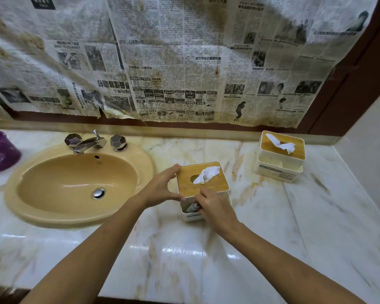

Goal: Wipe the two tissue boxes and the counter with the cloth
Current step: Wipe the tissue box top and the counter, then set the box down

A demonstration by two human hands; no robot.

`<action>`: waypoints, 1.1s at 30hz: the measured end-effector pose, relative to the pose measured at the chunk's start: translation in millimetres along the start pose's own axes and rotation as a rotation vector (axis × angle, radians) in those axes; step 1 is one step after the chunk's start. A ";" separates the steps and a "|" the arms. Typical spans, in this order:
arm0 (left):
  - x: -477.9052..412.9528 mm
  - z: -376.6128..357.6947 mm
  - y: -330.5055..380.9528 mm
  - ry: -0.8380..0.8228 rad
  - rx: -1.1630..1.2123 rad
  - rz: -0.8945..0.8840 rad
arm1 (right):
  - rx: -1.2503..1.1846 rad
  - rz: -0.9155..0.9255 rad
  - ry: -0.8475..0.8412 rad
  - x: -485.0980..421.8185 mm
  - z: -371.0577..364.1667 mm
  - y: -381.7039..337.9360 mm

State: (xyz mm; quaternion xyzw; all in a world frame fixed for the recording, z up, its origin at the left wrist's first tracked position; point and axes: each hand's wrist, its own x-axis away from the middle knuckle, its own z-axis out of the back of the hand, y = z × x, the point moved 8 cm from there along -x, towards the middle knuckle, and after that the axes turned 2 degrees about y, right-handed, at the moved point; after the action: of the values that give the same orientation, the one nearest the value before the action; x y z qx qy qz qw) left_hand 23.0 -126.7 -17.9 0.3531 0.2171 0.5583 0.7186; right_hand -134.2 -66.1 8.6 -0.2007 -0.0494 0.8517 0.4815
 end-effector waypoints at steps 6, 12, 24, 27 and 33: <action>-2.6 -3.5 -8.4 -0.034 0.129 0.062 | 0.028 -0.009 0.150 -18.0 28.6 -4.6; -7.9 0.3 -14.5 -0.058 0.178 0.084 | 0.078 0.100 0.071 -16.5 3.6 -16.8; -8.1 -0.2 -20.0 -0.077 0.185 0.109 | -0.106 0.127 -0.135 -3.4 -13.2 -18.7; -8.5 1.0 -18.6 -0.078 0.169 0.106 | -0.055 0.169 -0.035 -2.7 -3.9 -18.9; -8.6 2.1 -18.8 -0.071 0.152 0.106 | 0.007 0.026 0.117 -14.2 20.8 -8.3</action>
State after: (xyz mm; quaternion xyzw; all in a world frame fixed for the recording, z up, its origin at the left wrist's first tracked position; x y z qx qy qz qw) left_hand 34.2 -137.8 -31.4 0.4374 0.2142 0.5644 0.6665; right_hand -129.2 -71.3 34.1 -0.2491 -0.0155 0.8449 0.4731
